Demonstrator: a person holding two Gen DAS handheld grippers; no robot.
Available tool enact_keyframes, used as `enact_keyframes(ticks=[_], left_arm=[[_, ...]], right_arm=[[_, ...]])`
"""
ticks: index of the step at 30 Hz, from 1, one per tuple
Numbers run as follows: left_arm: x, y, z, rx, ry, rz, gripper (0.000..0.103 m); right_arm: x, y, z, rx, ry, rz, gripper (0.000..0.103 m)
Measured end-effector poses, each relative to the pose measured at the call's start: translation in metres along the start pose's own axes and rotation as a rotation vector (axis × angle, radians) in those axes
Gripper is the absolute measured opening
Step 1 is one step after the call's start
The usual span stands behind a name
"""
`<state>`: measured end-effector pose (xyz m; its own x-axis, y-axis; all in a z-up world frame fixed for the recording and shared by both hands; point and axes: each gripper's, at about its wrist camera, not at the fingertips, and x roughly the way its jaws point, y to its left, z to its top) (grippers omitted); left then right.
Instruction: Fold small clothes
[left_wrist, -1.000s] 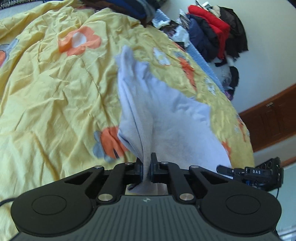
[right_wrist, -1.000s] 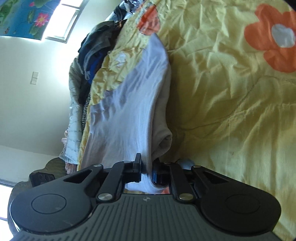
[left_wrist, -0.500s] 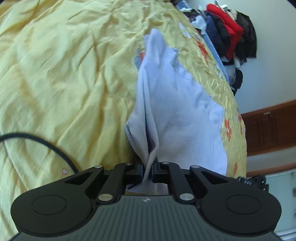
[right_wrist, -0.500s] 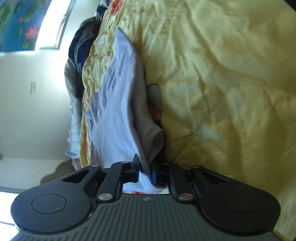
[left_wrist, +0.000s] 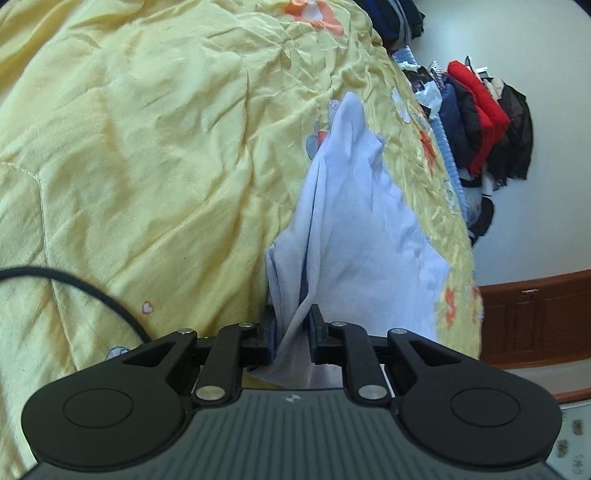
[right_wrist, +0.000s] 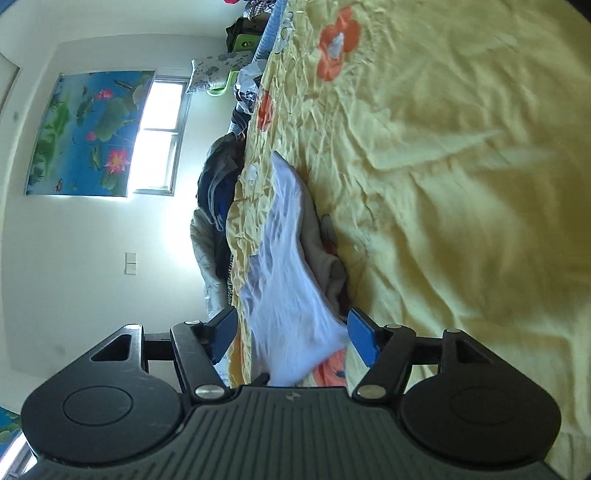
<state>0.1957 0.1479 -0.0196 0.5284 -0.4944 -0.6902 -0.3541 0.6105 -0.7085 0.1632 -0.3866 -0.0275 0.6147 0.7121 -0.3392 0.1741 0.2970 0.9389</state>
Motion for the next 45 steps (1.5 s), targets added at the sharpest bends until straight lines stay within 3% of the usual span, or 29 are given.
enact_keyframes(ticks=[1,7,11,16,19,21,24,30,39,45], left_arm=[[0.0,-0.005,-0.001,0.014,-0.008,0.03,0.01],[0.004,-0.049,-0.014,0.235,-0.058,0.247,0.009],[0.013,-0.076,-0.03,0.382,-0.097,0.392,0.009],[0.019,-0.09,-0.045,0.448,-0.141,0.486,0.009],[0.021,-0.092,-0.047,0.451,-0.15,0.502,0.009],[0.022,-0.094,-0.049,0.454,-0.157,0.512,0.009],[0.025,-0.098,-0.055,0.496,-0.177,0.544,0.009],[0.03,-0.104,-0.064,0.548,-0.211,0.588,0.009],[0.028,-0.101,-0.063,0.551,-0.21,0.57,0.009],[0.021,-0.096,-0.058,0.491,-0.208,0.526,0.007]], right_arm=[[-0.001,-0.003,-0.001,0.001,0.003,-0.004,0.065],[-0.001,-0.011,-0.008,-0.03,0.02,-0.025,0.065],[0.003,0.013,-0.024,-0.334,-0.021,-0.221,0.062],[0.019,0.042,-0.058,-0.765,-0.083,-0.451,0.061],[0.023,0.041,-0.071,-0.941,-0.109,-0.518,0.063],[0.021,0.036,-0.078,-1.02,-0.125,-0.515,0.067],[0.02,0.03,-0.083,-1.044,-0.153,-0.47,0.076],[0.018,0.031,-0.087,-1.048,-0.143,-0.445,0.084],[0.016,0.029,-0.086,-1.029,-0.131,-0.411,0.088],[0.016,0.029,-0.085,-1.025,-0.125,-0.401,0.09]])
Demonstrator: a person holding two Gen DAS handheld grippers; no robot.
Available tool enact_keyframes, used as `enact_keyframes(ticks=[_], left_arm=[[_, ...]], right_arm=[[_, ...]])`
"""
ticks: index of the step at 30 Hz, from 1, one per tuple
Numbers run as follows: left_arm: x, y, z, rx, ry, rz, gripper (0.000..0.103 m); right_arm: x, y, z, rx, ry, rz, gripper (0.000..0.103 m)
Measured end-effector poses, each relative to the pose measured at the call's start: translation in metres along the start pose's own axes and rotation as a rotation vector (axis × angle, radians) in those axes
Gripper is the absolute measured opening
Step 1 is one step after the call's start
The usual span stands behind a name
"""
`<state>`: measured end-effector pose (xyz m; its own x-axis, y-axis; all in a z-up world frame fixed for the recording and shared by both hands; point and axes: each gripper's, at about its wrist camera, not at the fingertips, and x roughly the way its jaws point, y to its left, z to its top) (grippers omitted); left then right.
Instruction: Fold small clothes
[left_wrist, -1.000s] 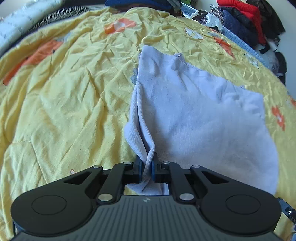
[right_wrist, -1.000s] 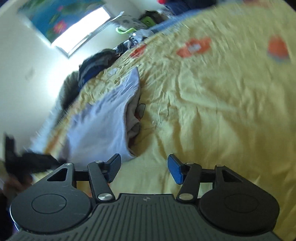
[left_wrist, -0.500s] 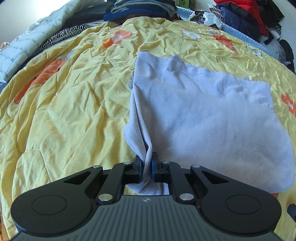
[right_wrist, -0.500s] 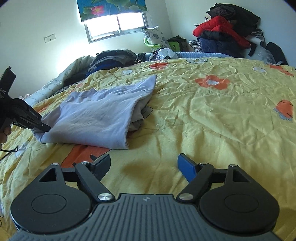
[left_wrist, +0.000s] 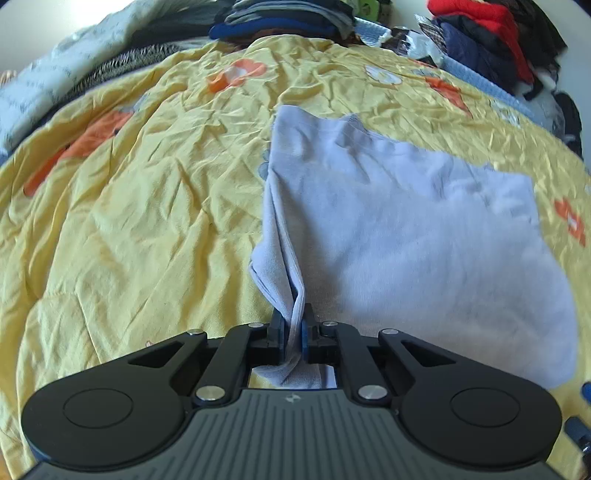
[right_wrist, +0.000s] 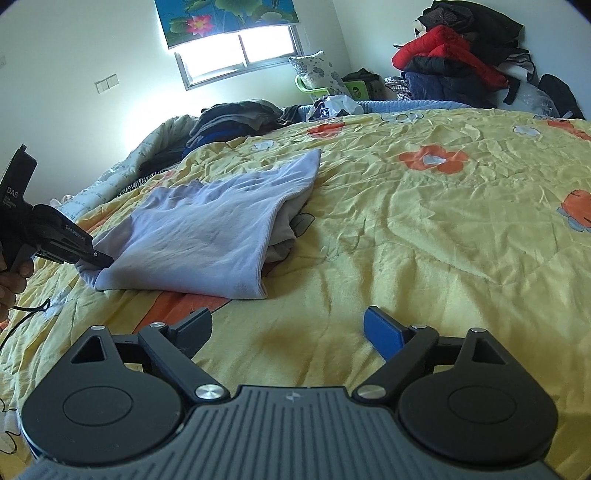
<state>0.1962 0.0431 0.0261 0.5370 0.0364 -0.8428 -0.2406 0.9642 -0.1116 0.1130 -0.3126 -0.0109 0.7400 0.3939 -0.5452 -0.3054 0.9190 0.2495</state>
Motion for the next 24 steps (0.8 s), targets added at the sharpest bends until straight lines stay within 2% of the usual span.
enact_keyframes(ticks=[3,6,9,11,15,18,21,24], left_arm=[[-0.004,0.004,0.005,-0.03,0.004,-0.013,0.007],[-0.017,-0.006,0.012,0.007,-0.035,0.005,0.007],[-0.039,-0.03,0.022,0.084,-0.105,0.009,0.007],[-0.055,-0.056,0.027,0.147,-0.154,-0.019,0.007],[-0.071,-0.128,0.01,0.366,-0.221,-0.093,0.007],[-0.052,-0.173,-0.014,0.482,-0.182,-0.137,0.007],[-0.026,-0.194,-0.032,0.504,-0.104,-0.209,0.007],[-0.001,-0.197,-0.039,0.474,-0.056,-0.202,0.007]], right_arm=[[-0.001,0.0,0.0,0.006,-0.002,0.007,0.091],[-0.001,-0.002,0.0,0.015,-0.004,0.016,0.092],[-0.001,-0.003,-0.001,0.021,-0.004,0.028,0.094],[-0.001,-0.003,-0.001,0.025,-0.004,0.036,0.095],[-0.002,-0.005,0.0,0.039,-0.006,0.051,0.095],[-0.002,-0.007,0.0,0.052,-0.009,0.06,0.095],[-0.004,-0.008,-0.001,0.064,-0.013,0.069,0.095],[-0.006,-0.009,-0.002,0.075,-0.017,0.075,0.095]])
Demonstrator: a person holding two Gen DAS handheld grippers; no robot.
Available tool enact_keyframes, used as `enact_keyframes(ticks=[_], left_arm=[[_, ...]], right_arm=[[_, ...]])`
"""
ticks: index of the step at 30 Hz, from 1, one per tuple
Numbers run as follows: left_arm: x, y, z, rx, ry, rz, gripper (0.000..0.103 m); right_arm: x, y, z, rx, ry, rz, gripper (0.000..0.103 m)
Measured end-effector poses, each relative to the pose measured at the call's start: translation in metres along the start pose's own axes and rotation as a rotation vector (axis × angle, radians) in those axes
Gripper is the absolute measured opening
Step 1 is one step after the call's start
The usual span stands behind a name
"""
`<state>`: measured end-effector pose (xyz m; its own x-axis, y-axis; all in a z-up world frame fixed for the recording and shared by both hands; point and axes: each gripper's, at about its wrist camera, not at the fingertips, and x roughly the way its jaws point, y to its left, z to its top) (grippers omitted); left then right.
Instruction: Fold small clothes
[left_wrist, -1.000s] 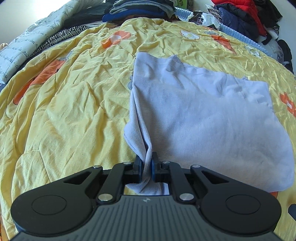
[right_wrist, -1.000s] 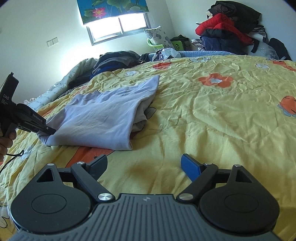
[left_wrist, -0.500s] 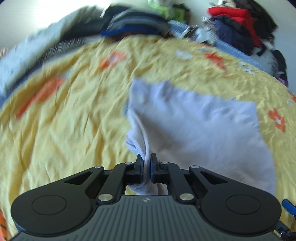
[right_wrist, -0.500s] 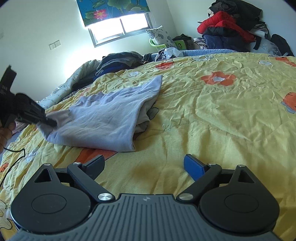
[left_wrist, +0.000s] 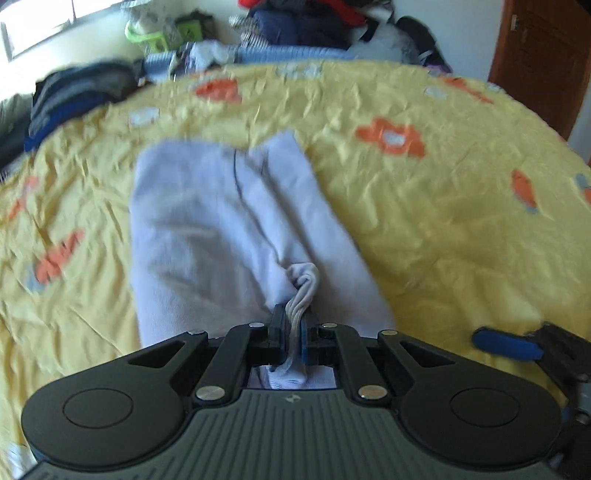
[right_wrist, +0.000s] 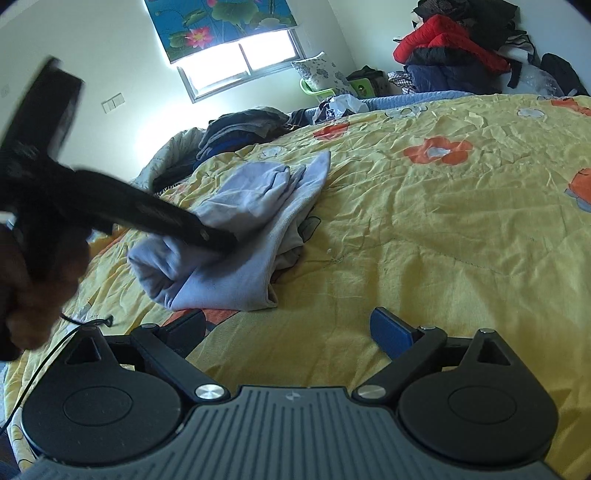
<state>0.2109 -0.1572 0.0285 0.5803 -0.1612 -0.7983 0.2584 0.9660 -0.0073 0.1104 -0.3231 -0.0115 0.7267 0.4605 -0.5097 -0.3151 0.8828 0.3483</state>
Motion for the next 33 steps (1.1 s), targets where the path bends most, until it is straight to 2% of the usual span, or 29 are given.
enact_keyframes(ticks=[3,7,9,12,14,17,19,21,23,24,26,28,30,33], left_arm=[[-0.005,0.004,-0.001,-0.037,-0.017,-0.033,0.007],[-0.029,-0.001,0.005,-0.023,-0.096,-0.081,0.007],[-0.025,-0.008,0.003,0.012,-0.088,-0.106,0.007],[0.003,-0.014,-0.01,0.044,-0.027,-0.089,0.007],[0.001,-0.013,-0.01,0.029,-0.048,-0.104,0.008],[-0.017,0.001,-0.007,-0.026,-0.088,-0.225,0.011],[-0.037,0.013,-0.009,-0.02,-0.132,-0.269,0.011],[-0.057,0.024,-0.014,0.013,-0.189,-0.242,0.012],[-0.071,0.032,-0.023,0.066,-0.24,-0.157,0.023],[-0.075,0.033,-0.028,0.096,-0.258,-0.127,0.033],[-0.079,0.031,-0.037,0.163,-0.31,-0.067,0.038],[-0.072,0.023,-0.041,0.258,-0.337,-0.015,0.038],[-0.054,0.013,-0.042,0.329,-0.319,0.033,0.038],[-0.026,0.005,-0.041,0.35,-0.266,0.027,0.038]], right_arm=[[0.0,0.0,0.0,0.0,0.0,0.0,0.095],[0.0,0.0,0.0,-0.002,0.001,-0.001,0.096],[0.001,0.001,0.001,-0.008,0.002,-0.004,0.096],[0.001,0.001,0.0,-0.015,0.004,-0.007,0.096],[0.001,0.001,0.0,-0.018,0.004,-0.007,0.096],[0.001,0.001,0.001,-0.015,0.004,-0.005,0.096],[-0.001,-0.002,0.003,0.013,0.011,0.011,0.096],[-0.005,-0.011,0.013,0.107,0.038,0.026,0.095],[-0.01,-0.025,0.033,0.254,0.023,0.066,0.095],[-0.013,-0.033,0.047,0.318,-0.01,0.107,0.096],[-0.006,-0.043,0.079,0.413,-0.05,0.174,0.099],[0.021,-0.046,0.115,0.491,-0.03,0.264,0.101],[0.063,-0.039,0.149,0.535,0.029,0.352,0.101],[0.143,-0.021,0.187,0.58,0.151,0.409,0.101]])
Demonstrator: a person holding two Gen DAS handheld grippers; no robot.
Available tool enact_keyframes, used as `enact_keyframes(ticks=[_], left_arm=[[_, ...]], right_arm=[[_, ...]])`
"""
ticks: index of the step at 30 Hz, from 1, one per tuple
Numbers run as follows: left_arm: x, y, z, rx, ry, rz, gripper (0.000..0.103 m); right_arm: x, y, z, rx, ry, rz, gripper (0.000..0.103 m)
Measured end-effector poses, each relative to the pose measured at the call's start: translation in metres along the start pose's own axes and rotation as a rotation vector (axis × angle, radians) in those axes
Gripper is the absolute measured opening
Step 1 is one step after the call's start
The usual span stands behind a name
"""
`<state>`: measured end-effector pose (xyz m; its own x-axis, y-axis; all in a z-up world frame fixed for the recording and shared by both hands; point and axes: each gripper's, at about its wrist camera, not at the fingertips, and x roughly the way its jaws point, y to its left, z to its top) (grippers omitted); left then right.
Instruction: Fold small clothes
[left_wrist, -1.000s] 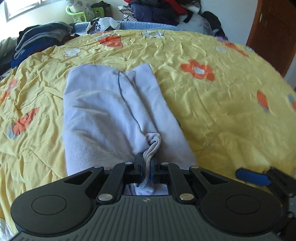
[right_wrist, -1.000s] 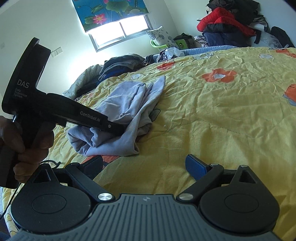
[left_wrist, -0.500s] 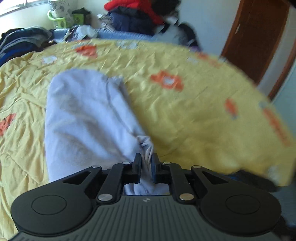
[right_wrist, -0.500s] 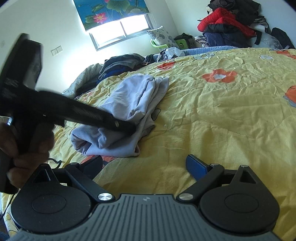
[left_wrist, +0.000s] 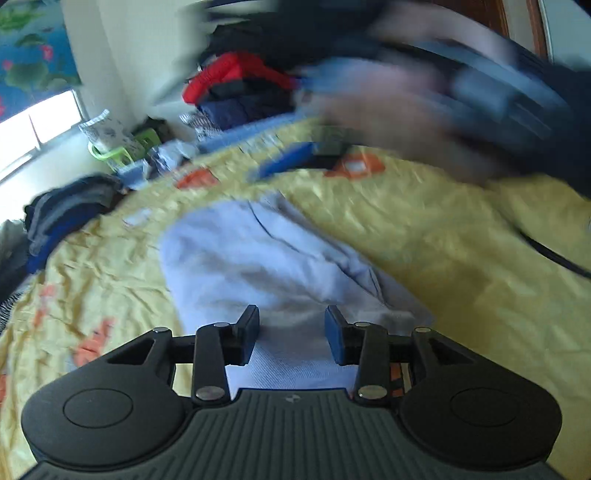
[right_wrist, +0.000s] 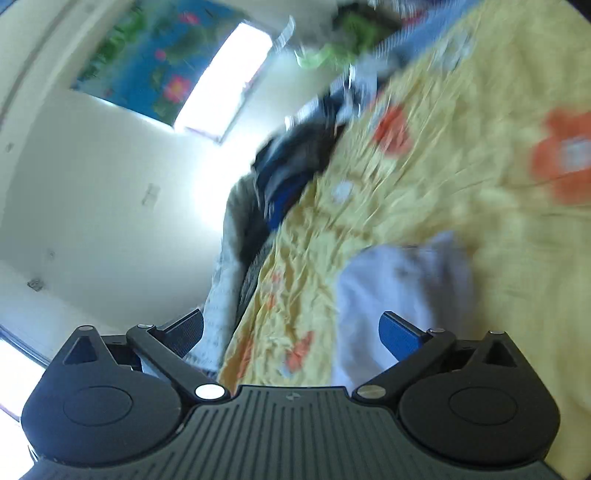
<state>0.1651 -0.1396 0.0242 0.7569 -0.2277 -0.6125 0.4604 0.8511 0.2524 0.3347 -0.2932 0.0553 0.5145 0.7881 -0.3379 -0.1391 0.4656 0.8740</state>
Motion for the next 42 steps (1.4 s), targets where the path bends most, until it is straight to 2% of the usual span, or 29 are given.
enact_keyframes(ticks=[2,4,5,6,7,9,13,15,18,20,23,25,26,27,29,31,34,35,36,39,41,42], left_arm=[[0.007,-0.003,-0.004,-0.007,0.006,-0.005,0.039],[0.009,-0.001,-0.008,-0.045,0.01,-0.022,0.038],[0.009,0.002,-0.009,-0.085,0.012,-0.045,0.038],[0.011,0.005,-0.009,-0.131,0.019,-0.074,0.037],[0.014,0.008,-0.009,-0.166,0.02,-0.098,0.037],[0.02,0.011,-0.01,-0.203,0.01,-0.119,0.037],[0.02,0.013,-0.011,-0.211,-0.022,-0.108,0.038],[-0.002,0.023,-0.014,-0.248,-0.066,-0.11,0.039],[-0.039,0.036,-0.028,-0.248,-0.126,-0.071,0.039],[-0.044,0.039,-0.036,-0.214,-0.106,-0.063,0.041],[-0.036,0.036,-0.037,-0.17,-0.079,-0.07,0.04],[-0.03,0.032,-0.04,-0.142,-0.05,-0.096,0.04],[-0.028,0.029,-0.044,-0.121,-0.036,-0.095,0.04],[-0.027,0.026,-0.048,-0.108,-0.036,-0.085,0.041],[-0.026,0.027,-0.051,-0.12,-0.041,-0.091,0.041],[-0.02,0.031,-0.048,-0.18,-0.036,-0.108,0.041],[-0.023,0.04,-0.046,-0.266,-0.031,-0.122,0.042],[-0.028,0.051,-0.044,-0.338,-0.019,-0.139,0.042],[-0.036,0.066,-0.044,-0.436,-0.013,-0.172,0.043],[-0.046,0.121,-0.052,-0.771,-0.026,-0.277,0.05],[-0.025,0.155,-0.059,-0.969,0.021,-0.372,0.053],[-0.01,0.166,-0.06,-1.029,0.063,-0.406,0.053]], right_arm=[[0.053,-0.005,0.016,0.062,0.09,-0.026,0.099],[0.093,-0.016,0.022,0.088,0.163,-0.11,0.099],[0.106,-0.025,0.023,0.113,0.183,-0.175,0.095],[0.113,-0.036,0.026,0.131,0.187,-0.214,0.084],[0.111,-0.043,0.028,0.138,0.158,-0.202,0.079],[0.101,-0.054,0.034,0.193,0.115,-0.192,0.076],[0.088,-0.064,0.031,0.215,0.081,-0.191,0.07],[0.071,-0.048,0.021,0.175,0.072,-0.2,0.079],[0.033,-0.021,-0.006,0.081,0.105,-0.054,0.092],[0.013,-0.01,-0.028,0.074,0.143,0.009,0.097],[0.005,-0.009,-0.064,0.088,0.224,0.007,0.096],[0.006,-0.019,-0.082,0.092,0.268,-0.057,0.097],[0.005,-0.028,-0.088,0.092,0.261,-0.124,0.092],[0.002,-0.04,-0.091,0.104,0.241,-0.147,0.077],[-0.009,-0.06,-0.089,0.194,0.208,-0.093,0.072],[-0.016,-0.068,-0.089,0.242,0.183,-0.074,0.072],[-0.013,-0.06,-0.092,0.183,0.182,-0.093,0.072],[-0.015,-0.056,-0.092,0.182,0.183,-0.1,0.072],[-0.021,-0.051,-0.09,0.179,0.176,-0.102,0.078],[-0.046,-0.044,-0.077,0.119,0.108,-0.066,0.089],[-0.057,-0.049,-0.059,0.109,0.068,-0.103,0.088],[-0.057,-0.053,-0.049,0.112,0.061,-0.131,0.088]])
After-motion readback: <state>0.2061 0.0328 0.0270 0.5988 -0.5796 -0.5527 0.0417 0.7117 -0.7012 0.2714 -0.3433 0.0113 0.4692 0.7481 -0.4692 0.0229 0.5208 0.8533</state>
